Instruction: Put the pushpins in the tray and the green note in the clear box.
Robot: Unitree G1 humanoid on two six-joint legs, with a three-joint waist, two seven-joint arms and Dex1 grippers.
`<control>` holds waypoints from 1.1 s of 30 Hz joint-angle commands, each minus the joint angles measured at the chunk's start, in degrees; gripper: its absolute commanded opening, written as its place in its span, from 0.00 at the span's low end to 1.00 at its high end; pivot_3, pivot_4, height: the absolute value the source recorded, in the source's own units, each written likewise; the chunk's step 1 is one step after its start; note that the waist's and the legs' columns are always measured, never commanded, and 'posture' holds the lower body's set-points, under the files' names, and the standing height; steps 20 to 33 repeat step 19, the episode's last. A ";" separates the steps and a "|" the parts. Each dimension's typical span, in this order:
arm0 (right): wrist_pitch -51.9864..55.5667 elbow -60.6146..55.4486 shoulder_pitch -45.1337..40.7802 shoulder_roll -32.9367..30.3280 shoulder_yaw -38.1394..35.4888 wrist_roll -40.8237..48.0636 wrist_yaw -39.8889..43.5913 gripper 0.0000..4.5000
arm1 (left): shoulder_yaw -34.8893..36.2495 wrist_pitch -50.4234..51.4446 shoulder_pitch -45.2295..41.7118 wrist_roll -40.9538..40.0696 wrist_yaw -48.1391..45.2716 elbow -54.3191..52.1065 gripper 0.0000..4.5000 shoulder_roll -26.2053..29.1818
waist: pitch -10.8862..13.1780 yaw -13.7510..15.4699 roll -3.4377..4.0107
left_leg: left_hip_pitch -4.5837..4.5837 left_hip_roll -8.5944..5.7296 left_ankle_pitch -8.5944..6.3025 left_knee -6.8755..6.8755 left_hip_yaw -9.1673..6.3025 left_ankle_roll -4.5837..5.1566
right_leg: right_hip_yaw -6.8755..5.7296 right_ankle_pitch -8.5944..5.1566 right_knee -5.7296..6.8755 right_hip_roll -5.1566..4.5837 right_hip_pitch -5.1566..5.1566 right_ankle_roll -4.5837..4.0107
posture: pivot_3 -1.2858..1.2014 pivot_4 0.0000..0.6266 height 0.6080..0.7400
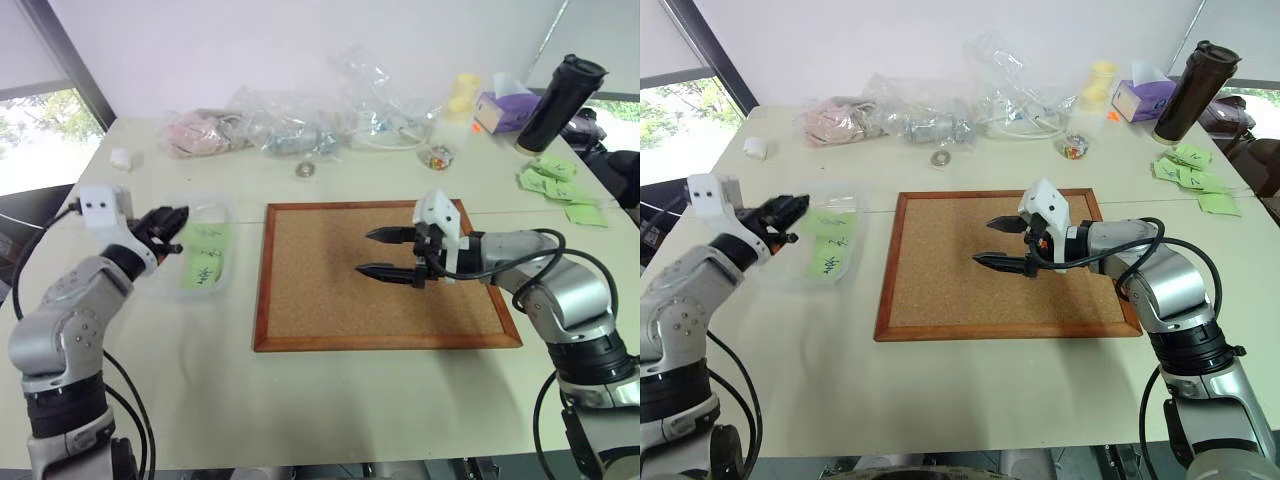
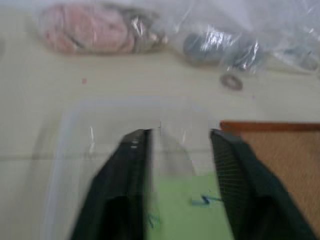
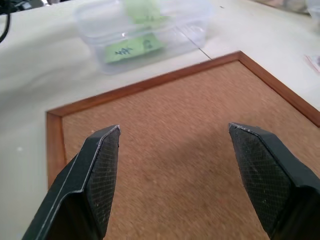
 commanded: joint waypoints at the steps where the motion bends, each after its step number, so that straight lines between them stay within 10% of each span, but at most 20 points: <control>1: -1.29 -1.00 -0.07 -0.19 -1.98 -0.34 -0.18 0.78 | 0.88 -0.38 -0.26 -1.88 -2.24 -2.75 0.93 2.19 | 0.01 0.13 -0.02 | 0.00 0.00 0.00 0.01 0.00 0.00 | 0.00 0.00 -0.01 0.00 0.01 0.00 | 0.52 0.24 0.93; 15: 1.39 -2.76 4.79 -6.91 -10.18 1.99 1.62 0.78 | -4.78 8.13 -8.08 -20.51 -13.08 -14.06 0.99 10.69 | 0.04 0.38 -0.07 | -0.01 -0.02 0.00 0.03 0.00 0.00 | 0.01 0.00 -0.02 -0.04 0.04 0.00 | 0.52 0.24 0.93; 33: 2.57 -3.92 7.18 -9.74 -13.10 3.13 1.95 0.78 | -9.34 8.42 -7.79 -21.79 -17.73 -15.60 0.99 13.59 | 0.04 0.24 -0.06 | 0.00 -0.02 -0.01 -0.02 0.01 0.01 | 0.01 0.00 -0.03 -0.06 0.04 0.00 | 0.52 0.24 0.93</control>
